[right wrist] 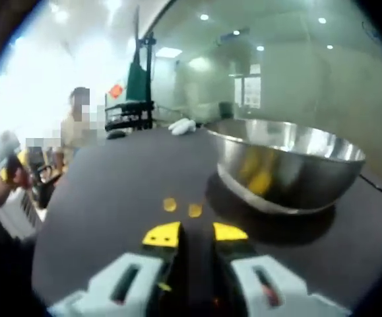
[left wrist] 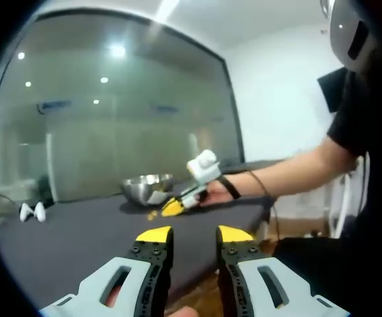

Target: Pick up the QQ candy scattered on the table and place it into the stainless steel bowl on the table

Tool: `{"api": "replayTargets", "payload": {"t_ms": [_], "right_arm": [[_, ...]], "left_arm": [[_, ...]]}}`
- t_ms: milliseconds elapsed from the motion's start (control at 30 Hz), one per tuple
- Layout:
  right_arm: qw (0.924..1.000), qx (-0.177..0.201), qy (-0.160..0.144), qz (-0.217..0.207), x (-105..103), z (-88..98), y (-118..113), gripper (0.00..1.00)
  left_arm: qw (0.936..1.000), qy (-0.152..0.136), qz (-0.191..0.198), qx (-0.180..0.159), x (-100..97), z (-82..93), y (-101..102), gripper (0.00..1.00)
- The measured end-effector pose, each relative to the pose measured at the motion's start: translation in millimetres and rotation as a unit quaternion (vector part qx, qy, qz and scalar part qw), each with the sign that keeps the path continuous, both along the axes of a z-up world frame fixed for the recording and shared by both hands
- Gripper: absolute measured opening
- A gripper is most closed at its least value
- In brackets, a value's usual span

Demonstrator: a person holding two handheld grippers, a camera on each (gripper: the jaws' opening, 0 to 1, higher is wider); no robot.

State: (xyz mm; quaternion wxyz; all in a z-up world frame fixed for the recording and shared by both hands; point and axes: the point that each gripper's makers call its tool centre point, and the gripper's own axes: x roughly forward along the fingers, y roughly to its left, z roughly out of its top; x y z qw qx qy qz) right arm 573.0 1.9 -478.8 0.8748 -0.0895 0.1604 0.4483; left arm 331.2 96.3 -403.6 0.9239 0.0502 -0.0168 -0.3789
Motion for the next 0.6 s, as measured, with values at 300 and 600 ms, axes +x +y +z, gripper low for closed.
{"api": "replayTargets", "payload": {"t_ms": [300, 600], "right_arm": [[0.9998, -0.014, -0.014, 0.004, 13.2, -2.0, 12.3, 0.17], [0.9996, -0.017, -0.023, 0.007, 16.7, -2.1, 19.4, 0.14]], "left_arm": [[1.0, 0.0, 0.008, -0.001, 0.1, 0.3, 7.4, 0.28], [1.0, 0.0, 0.01, -0.001, 0.6, -0.4, 8.9, 0.28]]}}
